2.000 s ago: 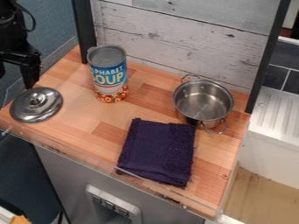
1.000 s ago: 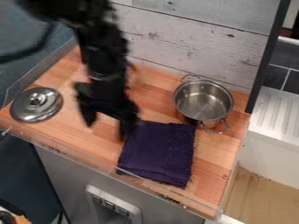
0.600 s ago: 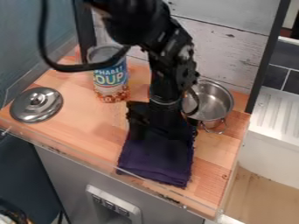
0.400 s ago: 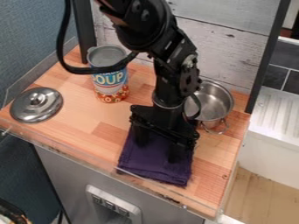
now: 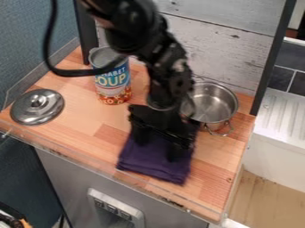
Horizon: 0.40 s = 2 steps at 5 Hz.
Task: Move the black cloth from the right side of the table to the left bottom of the table
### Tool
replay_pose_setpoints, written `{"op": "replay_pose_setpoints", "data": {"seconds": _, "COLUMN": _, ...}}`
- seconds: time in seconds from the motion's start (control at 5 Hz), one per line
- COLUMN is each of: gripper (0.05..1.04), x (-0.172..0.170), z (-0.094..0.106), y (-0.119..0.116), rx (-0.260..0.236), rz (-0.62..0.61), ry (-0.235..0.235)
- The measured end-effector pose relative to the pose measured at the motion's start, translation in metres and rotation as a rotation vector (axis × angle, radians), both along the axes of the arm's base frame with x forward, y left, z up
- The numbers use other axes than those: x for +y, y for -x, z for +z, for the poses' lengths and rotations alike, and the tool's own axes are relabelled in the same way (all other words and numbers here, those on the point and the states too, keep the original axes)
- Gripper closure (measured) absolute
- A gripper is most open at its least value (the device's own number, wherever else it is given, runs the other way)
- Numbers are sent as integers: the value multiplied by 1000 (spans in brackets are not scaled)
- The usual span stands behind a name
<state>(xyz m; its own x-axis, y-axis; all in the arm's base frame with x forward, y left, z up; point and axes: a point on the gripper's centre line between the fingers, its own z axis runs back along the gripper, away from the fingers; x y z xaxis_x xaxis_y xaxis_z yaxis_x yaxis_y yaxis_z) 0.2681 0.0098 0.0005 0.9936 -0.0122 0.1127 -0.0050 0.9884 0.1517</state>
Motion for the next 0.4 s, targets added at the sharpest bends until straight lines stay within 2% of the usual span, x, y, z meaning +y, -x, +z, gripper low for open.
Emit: {"op": "replay_pose_setpoints", "data": {"seconds": 0.4, "gripper": 83, "x": 93, "z": 3, "y": 14, "rx": 20, "rz": 35, "ry": -11}}
